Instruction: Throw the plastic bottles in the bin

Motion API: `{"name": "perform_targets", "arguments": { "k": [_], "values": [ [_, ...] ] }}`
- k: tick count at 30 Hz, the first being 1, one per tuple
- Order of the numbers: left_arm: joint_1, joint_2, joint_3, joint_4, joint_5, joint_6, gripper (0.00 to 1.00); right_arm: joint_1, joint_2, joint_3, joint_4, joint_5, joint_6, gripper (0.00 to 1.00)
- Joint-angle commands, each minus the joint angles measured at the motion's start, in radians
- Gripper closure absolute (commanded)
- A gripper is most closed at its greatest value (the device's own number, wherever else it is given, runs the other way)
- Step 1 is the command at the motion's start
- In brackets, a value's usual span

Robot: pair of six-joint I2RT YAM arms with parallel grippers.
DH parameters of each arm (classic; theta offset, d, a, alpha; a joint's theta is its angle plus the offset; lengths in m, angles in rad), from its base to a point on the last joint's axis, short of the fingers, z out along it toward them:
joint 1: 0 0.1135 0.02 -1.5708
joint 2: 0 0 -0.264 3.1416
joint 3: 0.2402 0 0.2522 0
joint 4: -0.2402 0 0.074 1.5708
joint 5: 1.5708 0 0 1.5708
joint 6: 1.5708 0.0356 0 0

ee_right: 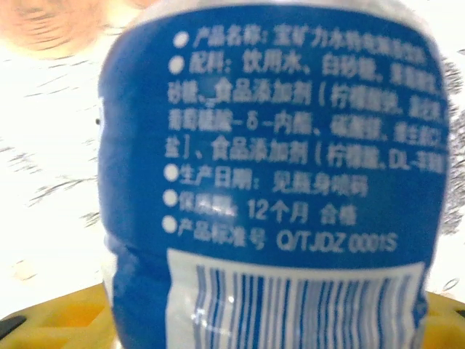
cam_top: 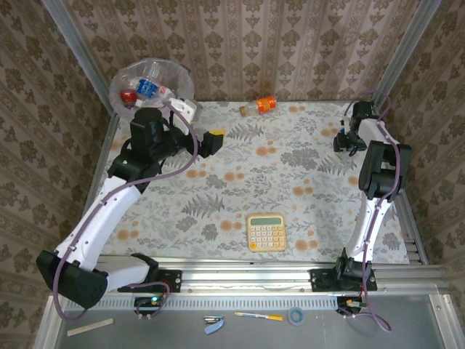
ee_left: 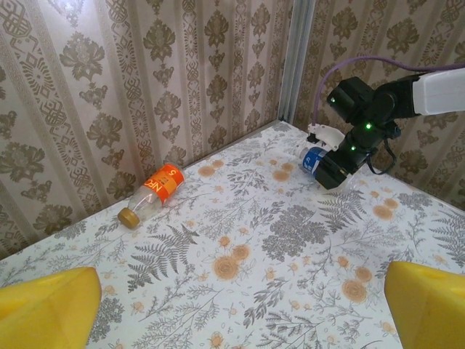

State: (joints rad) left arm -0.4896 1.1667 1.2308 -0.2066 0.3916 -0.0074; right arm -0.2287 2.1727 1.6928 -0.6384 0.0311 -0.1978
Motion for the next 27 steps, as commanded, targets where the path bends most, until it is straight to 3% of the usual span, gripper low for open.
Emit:
{"name": "perform_targets", "arguments": {
  "k": [1,16,27],
  "values": [
    [0.000,-0.024,-0.032,0.043,-0.005,-0.047,0.00,0.049,-0.121,-0.059,0.057,-0.029,0.057,0.42],
    [-0.001,0.009,-0.153,0.218,-0.021,-0.332,0.00,0.387,-0.576,-0.380,0.293,-0.058,0.174,0.44],
    [-0.074,0.084,-0.147,0.364,0.078,-0.457,0.00,0.532,-0.896,-0.589,0.508,-0.205,0.271,0.45]
  ]
}}
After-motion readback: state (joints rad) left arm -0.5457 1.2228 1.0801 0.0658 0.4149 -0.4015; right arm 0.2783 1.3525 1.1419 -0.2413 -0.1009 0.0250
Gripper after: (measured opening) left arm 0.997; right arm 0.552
